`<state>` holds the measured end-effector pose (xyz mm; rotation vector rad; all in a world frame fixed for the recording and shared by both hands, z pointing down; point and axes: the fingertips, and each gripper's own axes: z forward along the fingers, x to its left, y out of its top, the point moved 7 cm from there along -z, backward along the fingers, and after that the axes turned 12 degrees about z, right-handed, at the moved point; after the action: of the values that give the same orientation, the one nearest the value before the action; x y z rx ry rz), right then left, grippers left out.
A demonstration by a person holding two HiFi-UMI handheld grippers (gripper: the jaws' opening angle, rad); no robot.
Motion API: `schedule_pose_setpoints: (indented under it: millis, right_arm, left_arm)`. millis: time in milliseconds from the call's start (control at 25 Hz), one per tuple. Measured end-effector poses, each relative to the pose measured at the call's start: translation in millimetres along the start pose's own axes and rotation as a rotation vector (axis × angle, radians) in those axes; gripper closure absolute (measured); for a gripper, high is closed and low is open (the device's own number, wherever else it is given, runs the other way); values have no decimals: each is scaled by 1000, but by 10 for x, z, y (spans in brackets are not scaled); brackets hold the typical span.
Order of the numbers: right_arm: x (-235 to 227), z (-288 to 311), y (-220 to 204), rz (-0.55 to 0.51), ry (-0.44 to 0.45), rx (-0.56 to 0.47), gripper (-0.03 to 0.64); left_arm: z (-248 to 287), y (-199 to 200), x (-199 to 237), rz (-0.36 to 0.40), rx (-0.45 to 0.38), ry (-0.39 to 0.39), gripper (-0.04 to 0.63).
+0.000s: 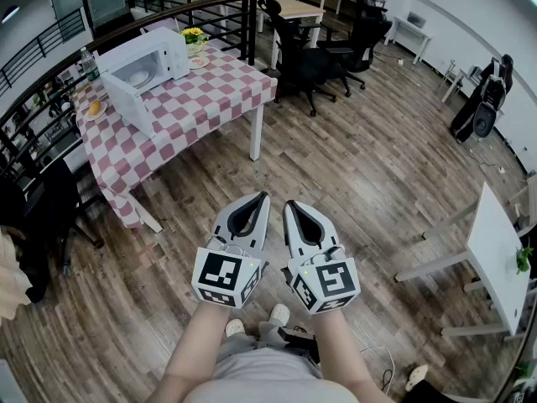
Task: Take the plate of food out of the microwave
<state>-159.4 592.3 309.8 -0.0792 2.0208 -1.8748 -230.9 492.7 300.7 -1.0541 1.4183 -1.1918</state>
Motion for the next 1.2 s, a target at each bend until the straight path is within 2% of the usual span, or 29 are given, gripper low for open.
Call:
schedule_pose_setpoints:
  millis: [200,400,600,840,1000,1200]
  right_arm:
    - [261,0,-45,-28,-4,-10,592]
    - [262,58,-80,-41,6,-8,592]
    - [-45,67,58,-25,29,-50,592]
    - [-399,118,200,-65,90,-36,592]
    - [-576,168,165,-56,102,-28,592]
    - [-707,347,127,-33,107,-20,592]
  left_arm:
    - [-192,-8,78,0,0,-5,592]
    - [-158,-85,125,-15,9,-1,592]
    - [158,-57,19,-19,-2,29,592]
    - [522,-63,-140,-18,-12,95,592]
    - [654,-117,-212,-2,-6,105,592]
    - [801,-192,-113,-24,2,108,592]
